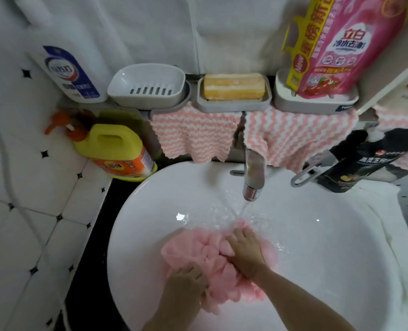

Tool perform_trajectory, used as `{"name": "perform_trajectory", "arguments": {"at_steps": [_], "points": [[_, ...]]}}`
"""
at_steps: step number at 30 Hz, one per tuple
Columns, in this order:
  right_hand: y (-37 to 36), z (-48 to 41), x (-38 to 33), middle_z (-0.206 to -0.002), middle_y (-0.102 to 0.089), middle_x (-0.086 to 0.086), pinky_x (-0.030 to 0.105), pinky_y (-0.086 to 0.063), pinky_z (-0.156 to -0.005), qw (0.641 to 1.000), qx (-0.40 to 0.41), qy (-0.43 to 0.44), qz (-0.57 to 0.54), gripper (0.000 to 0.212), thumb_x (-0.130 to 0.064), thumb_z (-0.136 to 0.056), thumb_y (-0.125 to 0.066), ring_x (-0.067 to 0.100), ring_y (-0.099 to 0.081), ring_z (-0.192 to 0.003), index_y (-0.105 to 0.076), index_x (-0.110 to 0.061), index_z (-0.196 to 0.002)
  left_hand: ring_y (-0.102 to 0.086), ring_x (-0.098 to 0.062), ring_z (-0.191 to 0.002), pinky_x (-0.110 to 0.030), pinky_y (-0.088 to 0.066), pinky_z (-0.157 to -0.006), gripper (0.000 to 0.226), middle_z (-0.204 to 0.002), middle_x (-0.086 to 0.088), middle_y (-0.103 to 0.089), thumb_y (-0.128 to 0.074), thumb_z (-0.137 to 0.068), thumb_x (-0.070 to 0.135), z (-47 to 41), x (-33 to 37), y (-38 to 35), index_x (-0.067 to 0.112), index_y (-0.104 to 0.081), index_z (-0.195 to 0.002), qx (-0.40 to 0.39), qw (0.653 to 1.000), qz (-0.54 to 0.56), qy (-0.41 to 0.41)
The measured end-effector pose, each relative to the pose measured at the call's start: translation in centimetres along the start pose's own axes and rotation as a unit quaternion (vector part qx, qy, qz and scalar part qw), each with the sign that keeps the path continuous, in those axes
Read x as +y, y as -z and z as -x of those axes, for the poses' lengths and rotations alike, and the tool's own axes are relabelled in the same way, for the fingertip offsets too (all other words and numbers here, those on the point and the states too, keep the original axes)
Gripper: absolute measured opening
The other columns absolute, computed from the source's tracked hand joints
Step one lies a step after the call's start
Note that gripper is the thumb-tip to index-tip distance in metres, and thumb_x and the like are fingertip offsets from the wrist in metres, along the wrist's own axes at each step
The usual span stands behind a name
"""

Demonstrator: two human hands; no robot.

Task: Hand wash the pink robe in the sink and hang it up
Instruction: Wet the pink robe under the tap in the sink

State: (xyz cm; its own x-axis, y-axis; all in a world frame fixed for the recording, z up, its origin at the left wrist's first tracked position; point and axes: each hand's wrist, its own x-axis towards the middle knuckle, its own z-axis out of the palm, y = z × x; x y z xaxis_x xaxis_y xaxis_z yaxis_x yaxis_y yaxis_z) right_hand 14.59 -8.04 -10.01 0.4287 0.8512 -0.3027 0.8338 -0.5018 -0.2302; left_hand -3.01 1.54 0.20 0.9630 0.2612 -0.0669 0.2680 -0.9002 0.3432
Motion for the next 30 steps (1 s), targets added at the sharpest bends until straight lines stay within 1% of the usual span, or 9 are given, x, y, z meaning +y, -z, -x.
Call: {"name": "perform_trajectory", "arguments": {"at_steps": [4,7,11,15,19,21,25,28,30], "points": [[3.5,-1.7,-0.4,-0.109,-0.064,0.005,0.035,-0.047,-0.088,0.993,0.055,-0.067,-0.084,0.053,-0.055,-0.088,-0.039,0.030,-0.060,-0.103,-0.064,-0.016,-0.113,-0.057,-0.005,-0.056,-0.014,-0.038,-0.046,0.028,-0.056,0.014,-0.056,-0.041,-0.060,0.043,-1.8,-0.2,0.7,0.026,-0.060,-0.048,0.023,1.000,-0.006,0.013],[2.9,0.6,1.0,-0.114,-0.062,0.008,0.043,-0.051,-0.081,0.981,0.151,-0.070,-0.099,0.054,-0.054,-0.076,-0.050,0.034,-0.058,-0.100,-0.057,-0.020,-0.117,-0.049,-0.005,-0.067,-0.019,-0.032,-0.055,0.019,-0.060,0.014,-0.054,-0.043,-0.057,0.035,-2.0,-0.9,1.2,0.027,-0.060,-0.056,0.029,0.999,0.000,0.018],[-0.4,3.4,1.5,-0.142,-0.045,0.009,0.059,-0.044,-0.094,1.000,0.018,0.020,-0.007,0.085,-0.056,-0.051,-0.072,0.036,-0.037,-0.127,-0.046,-0.026,-0.126,-0.050,-0.005,-0.064,-0.020,-0.031,-0.056,0.018,-0.058,0.013,-0.053,-0.045,-0.056,0.037,-1.4,-0.9,1.0,0.025,-0.058,-0.052,0.033,0.999,0.003,0.000],[-1.1,1.6,1.9,-0.112,-0.063,0.004,0.048,-0.056,-0.073,0.999,-0.047,-0.007,-0.019,0.074,-0.065,-0.037,-0.074,0.035,-0.063,-0.098,-0.062,-0.030,-0.101,-0.060,-0.005,-0.052,-0.013,-0.038,-0.042,0.025,-0.053,0.014,-0.057,-0.041,-0.055,0.037,-2.3,1.0,0.9,0.025,-0.061,-0.044,0.013,1.000,-0.008,-0.010],[2.5,-2.8,1.6,-0.087,-0.069,-0.001,0.033,-0.055,-0.072,0.999,-0.039,0.006,-0.027,0.055,-0.063,-0.065,-0.035,0.023,-0.069,-0.079,-0.070,-0.027,-0.088,-0.056,-0.006,-0.063,-0.013,-0.040,-0.042,0.022,-0.057,0.012,-0.057,-0.042,-0.057,0.031,-3.2,0.8,0.7,0.024,-0.061,-0.048,0.034,0.999,-0.022,-0.026],[3.9,-3.2,1.4,-0.092,-0.069,0.003,0.034,-0.051,-0.078,0.993,0.014,-0.063,-0.097,0.071,-0.067,-0.074,-0.021,0.026,-0.066,-0.087,-0.070,-0.020,-0.096,-0.049,-0.005,-0.067,-0.019,-0.039,-0.049,0.021,-0.060,0.012,-0.056,-0.043,-0.058,0.033,-3.4,0.3,1.3,0.024,-0.061,-0.052,0.050,0.999,-0.012,-0.017],[4.5,-0.1,1.8,-0.102,-0.066,0.008,0.040,-0.051,-0.073,0.974,0.185,-0.055,-0.121,0.058,-0.066,-0.079,-0.046,0.033,-0.060,-0.089,-0.063,-0.019,-0.109,-0.044,-0.002,-0.069,-0.020,-0.033,-0.058,0.019,-0.060,0.015,-0.054,-0.040,-0.056,0.031,-3.4,0.4,3.4,0.024,-0.056,-0.052,0.097,0.994,-0.016,0.039],[1.9,2.1,1.9,-0.129,-0.058,0.014,0.055,-0.036,-0.097,0.992,0.125,0.010,-0.035,0.074,-0.079,-0.073,-0.041,0.038,-0.049,-0.116,-0.049,-0.025,-0.123,-0.042,-0.001,-0.071,-0.020,-0.033,-0.060,0.019,-0.060,0.016,-0.055,-0.041,-0.057,0.032,-2.6,0.3,2.4,0.026,-0.059,-0.053,0.094,0.995,-0.008,0.045],[-0.2,2.3,2.2,-0.132,-0.055,0.010,0.053,-0.030,-0.097,0.999,0.034,0.023,-0.004,0.082,-0.083,-0.061,-0.046,0.037,-0.053,-0.116,-0.048,-0.026,-0.120,-0.041,-0.001,-0.072,-0.017,-0.035,-0.056,0.021,-0.058,0.016,-0.056,-0.042,-0.059,0.033,-2.4,0.6,1.1,0.026,-0.060,-0.051,0.076,0.997,-0.005,0.032]]}}
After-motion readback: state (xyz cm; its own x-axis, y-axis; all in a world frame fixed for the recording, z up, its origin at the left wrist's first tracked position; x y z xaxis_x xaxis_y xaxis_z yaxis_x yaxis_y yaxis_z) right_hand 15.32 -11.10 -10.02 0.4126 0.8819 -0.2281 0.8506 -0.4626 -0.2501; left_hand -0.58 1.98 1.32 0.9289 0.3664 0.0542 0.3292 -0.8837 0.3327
